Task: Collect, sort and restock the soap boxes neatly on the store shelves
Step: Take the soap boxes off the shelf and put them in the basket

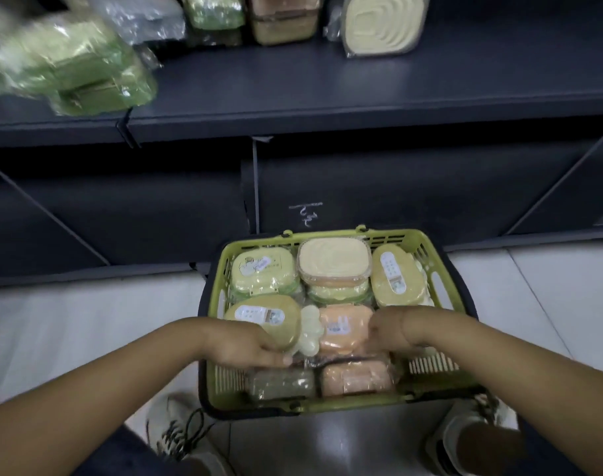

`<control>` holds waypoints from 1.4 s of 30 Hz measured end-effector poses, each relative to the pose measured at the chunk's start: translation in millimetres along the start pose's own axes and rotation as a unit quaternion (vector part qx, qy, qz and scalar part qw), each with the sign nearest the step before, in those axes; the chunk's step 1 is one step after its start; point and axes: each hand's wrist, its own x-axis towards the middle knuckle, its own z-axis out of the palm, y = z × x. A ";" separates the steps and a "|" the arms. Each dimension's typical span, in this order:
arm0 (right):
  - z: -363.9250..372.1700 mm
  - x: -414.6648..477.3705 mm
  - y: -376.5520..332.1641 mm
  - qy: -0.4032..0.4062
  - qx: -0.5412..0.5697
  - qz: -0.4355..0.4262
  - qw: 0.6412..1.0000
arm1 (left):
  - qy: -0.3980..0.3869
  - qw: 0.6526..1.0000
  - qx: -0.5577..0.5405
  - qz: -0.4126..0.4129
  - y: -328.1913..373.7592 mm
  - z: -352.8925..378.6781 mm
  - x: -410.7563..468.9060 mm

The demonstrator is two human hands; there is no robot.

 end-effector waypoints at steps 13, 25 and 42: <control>-302.5 -37.5 40.7 0.651 0.256 -0.111 0.706 | 0.625 0.758 -0.028 0.184 63.9 -271.0 -43.5; -403.4 1.7 84.5 0.621 0.220 -0.078 0.748 | 0.642 0.746 0.171 0.047 75.4 -460.2 -10.2; -329.3 -10.7 86.6 0.550 0.434 -0.213 0.681 | 0.473 0.798 0.362 -0.093 87.4 -476.6 -45.0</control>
